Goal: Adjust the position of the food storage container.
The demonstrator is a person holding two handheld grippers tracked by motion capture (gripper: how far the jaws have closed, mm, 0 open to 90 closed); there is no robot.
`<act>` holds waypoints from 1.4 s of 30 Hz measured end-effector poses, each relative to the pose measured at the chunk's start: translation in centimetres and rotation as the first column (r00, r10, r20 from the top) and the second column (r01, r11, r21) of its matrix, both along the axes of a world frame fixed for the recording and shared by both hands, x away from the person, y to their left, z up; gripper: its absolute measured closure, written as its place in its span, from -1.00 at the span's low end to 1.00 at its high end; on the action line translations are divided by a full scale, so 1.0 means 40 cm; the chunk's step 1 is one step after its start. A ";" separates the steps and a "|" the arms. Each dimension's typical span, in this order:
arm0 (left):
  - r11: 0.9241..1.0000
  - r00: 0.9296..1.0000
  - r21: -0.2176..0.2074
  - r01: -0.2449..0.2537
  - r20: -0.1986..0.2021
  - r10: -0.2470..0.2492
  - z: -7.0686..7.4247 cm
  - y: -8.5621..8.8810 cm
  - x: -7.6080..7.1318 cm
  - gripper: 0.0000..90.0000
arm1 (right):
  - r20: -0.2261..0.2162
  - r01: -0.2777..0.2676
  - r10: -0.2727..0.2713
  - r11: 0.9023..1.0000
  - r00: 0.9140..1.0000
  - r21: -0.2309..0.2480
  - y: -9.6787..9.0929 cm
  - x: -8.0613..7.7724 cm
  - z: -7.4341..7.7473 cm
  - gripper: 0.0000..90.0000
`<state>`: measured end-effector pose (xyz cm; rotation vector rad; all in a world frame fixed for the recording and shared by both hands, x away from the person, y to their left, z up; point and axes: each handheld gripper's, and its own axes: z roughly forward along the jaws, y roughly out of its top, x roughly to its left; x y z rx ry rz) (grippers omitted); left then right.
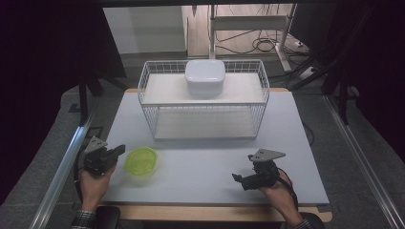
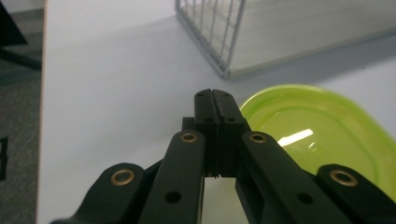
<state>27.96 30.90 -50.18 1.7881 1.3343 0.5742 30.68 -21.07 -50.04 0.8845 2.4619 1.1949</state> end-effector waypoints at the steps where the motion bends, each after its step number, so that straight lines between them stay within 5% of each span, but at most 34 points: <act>1: 1.000 1.000 0.004 -0.005 -0.011 0.005 -0.004 0.002 -0.003 1.00 | 0.000 0.000 0.000 1.000 1.000 -0.002 0.000 0.000 -0.001 -0.87; 14: 1.000 0.995 -0.004 -0.014 -0.100 0.014 -0.037 -0.016 -0.028 0.99 | -0.010 -0.005 0.005 1.000 1.000 -0.026 0.004 0.001 -0.007 -0.87; 21: 1.000 0.994 0.004 -0.026 -0.107 0.026 -0.037 -0.038 -0.029 0.99 | -0.016 -0.009 0.008 0.999 1.000 -0.039 0.007 0.001 -0.011 -0.87; 32: 0.997 0.991 -0.050 0.062 -0.115 -0.068 -0.037 -0.112 -0.022 1.00 | -0.026 -0.005 0.004 0.999 1.000 -0.050 0.011 0.003 -0.016 -0.87; 36: 0.997 0.990 -0.060 0.055 -0.127 -0.062 -0.037 -0.106 -0.023 0.97 | -0.020 0.002 -0.003 0.999 1.000 -0.048 0.008 0.003 -0.014 -0.87; 42: 0.986 0.962 -0.099 0.130 -0.229 -0.150 -0.070 -0.094 -0.007 0.92 | -0.022 0.006 -0.007 0.999 1.000 -0.048 0.006 0.004 -0.013 -0.87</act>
